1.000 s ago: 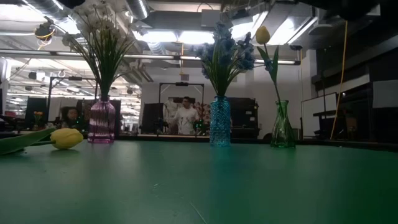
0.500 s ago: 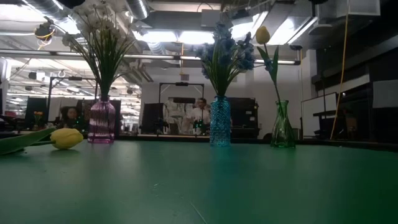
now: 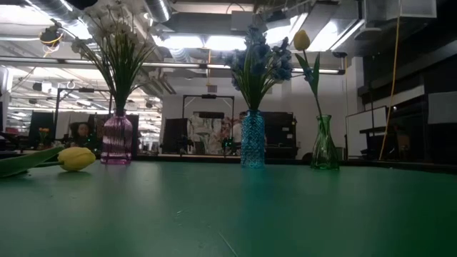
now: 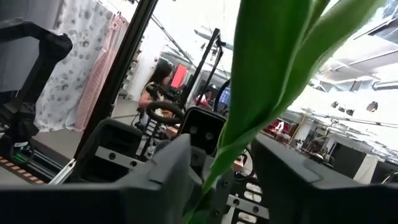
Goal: Sort flowers into vase by color
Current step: Put the top yellow flower into the green vase
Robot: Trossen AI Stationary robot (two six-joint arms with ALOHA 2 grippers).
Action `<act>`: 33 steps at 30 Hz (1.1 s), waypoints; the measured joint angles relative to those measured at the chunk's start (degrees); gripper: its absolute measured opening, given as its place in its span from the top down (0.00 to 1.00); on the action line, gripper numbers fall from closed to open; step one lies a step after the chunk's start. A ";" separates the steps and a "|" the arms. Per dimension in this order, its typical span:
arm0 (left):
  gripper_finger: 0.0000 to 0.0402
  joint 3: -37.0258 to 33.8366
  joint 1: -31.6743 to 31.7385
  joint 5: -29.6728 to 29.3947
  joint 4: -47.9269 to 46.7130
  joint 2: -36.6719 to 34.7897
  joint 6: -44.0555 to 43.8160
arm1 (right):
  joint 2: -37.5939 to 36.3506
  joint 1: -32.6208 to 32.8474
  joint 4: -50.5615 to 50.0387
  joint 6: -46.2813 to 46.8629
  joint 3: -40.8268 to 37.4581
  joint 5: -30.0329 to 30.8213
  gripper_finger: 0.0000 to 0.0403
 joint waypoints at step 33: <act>0.52 -0.07 -8.25 -0.56 -15.81 -5.49 1.21 | -31.31 -0.04 -41.23 -6.73 0.00 24.06 0.98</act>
